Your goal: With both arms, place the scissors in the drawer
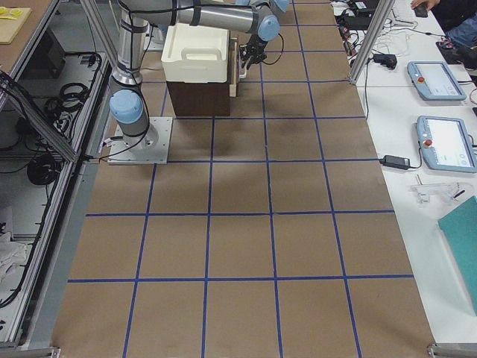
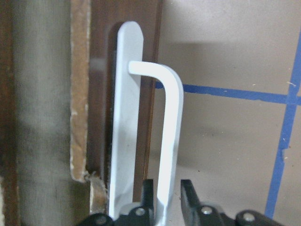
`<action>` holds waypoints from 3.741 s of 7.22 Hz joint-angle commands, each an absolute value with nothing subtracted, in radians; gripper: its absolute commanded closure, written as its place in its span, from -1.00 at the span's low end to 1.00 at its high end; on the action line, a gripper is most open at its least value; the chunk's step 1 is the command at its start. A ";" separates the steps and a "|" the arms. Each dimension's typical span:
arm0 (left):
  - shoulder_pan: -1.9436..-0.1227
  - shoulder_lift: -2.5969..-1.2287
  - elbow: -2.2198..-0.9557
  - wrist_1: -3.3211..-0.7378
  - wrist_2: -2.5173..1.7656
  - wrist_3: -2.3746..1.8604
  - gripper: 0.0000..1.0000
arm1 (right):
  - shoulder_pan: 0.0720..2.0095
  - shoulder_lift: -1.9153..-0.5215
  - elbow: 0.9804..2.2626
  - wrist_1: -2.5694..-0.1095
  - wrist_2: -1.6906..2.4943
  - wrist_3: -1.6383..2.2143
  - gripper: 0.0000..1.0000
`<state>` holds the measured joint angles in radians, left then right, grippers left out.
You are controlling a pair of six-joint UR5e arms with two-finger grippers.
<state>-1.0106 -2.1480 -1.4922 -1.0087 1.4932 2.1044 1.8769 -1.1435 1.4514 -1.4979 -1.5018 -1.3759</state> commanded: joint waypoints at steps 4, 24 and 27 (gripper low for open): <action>-1.064 -2.016 -1.491 -1.141 1.489 2.091 1.00 | 1.850 -1.102 1.372 -1.499 -1.500 -1.385 0.38; -1.390 -1.770 -1.493 -1.370 1.480 1.654 1.00 | 1.749 -1.014 1.132 -1.552 -1.490 -1.437 -0.07; -1.475 -1.752 -1.493 -1.390 1.477 1.492 1.00 | 1.622 -1.182 1.208 -1.510 -1.496 -1.325 -0.60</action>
